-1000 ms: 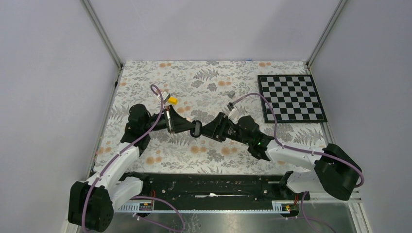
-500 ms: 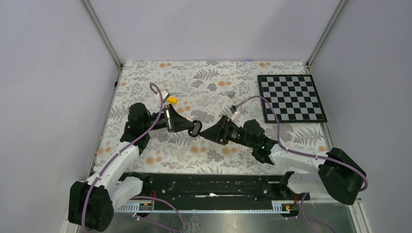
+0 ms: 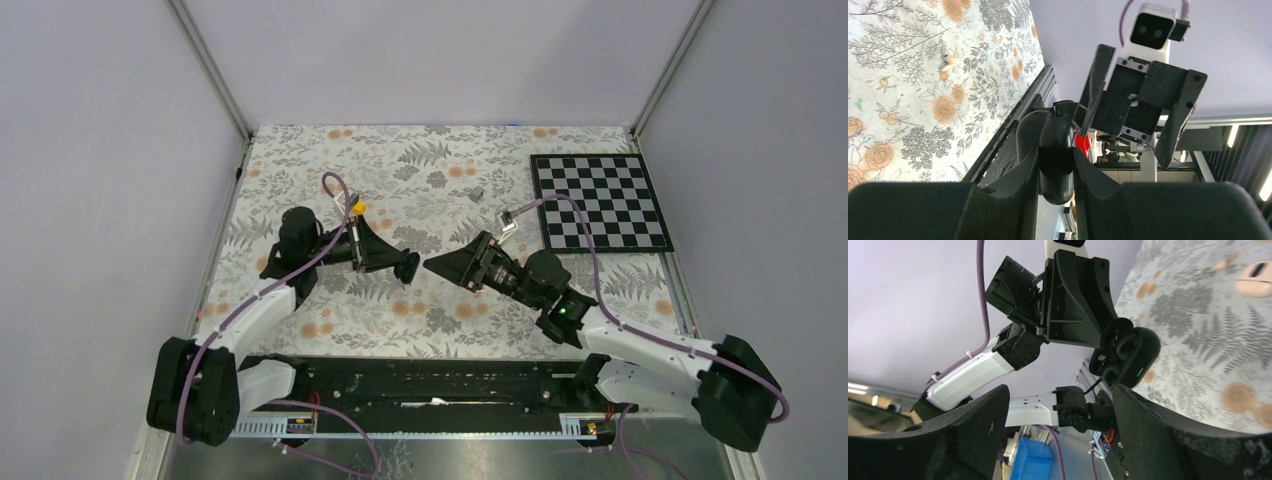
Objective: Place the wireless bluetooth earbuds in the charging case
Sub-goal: Close the charging case.
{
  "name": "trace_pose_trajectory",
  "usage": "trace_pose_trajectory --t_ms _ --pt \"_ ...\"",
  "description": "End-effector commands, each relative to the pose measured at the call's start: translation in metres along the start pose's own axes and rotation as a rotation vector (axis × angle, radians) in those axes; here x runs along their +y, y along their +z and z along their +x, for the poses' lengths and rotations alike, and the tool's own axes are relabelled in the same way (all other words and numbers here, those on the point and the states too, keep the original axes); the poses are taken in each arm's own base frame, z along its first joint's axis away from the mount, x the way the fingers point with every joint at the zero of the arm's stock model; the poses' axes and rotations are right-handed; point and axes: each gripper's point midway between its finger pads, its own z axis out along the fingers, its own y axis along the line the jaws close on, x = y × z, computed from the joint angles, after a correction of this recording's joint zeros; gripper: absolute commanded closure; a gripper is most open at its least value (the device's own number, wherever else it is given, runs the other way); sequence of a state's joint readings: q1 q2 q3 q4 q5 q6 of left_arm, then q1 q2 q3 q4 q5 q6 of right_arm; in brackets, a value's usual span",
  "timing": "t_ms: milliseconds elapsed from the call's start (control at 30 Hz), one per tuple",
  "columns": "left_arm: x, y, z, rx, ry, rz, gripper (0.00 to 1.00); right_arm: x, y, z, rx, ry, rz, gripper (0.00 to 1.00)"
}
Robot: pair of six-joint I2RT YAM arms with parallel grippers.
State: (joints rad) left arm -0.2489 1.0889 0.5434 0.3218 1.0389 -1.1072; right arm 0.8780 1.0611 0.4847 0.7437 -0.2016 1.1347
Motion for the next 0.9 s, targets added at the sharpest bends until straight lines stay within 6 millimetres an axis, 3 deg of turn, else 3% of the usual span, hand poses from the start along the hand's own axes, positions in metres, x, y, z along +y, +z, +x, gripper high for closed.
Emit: trace_pose_trajectory --t_ms 0,200,300,400,467,667,867 --pt "0.001 0.012 -0.018 -0.018 0.075 0.032 1.00 -0.035 -0.024 -0.017 -0.092 -0.082 0.240 0.17" --pt "0.028 0.062 -0.035 0.040 0.060 0.044 1.00 -0.063 -0.085 -0.051 -0.253 -0.196 0.539 0.14" --pt "0.043 0.088 -0.057 0.056 0.068 0.059 1.00 -0.062 -0.105 -0.058 -0.284 -0.208 0.587 0.14" --pt "0.072 0.110 -0.074 0.074 0.044 0.046 1.00 -0.061 -0.119 -0.060 -0.301 -0.207 0.612 0.13" --pt "0.101 0.123 -0.081 0.085 0.005 0.011 1.00 -0.061 -0.126 -0.060 -0.310 -0.202 0.622 0.13" --pt "0.158 0.144 -0.097 0.090 -0.009 -0.118 1.00 -0.058 -0.142 -0.064 -0.334 -0.201 0.648 0.13" --pt "0.188 0.142 -0.100 0.097 0.023 -0.257 1.00 -0.057 -0.150 -0.068 -0.349 -0.213 0.665 0.13"
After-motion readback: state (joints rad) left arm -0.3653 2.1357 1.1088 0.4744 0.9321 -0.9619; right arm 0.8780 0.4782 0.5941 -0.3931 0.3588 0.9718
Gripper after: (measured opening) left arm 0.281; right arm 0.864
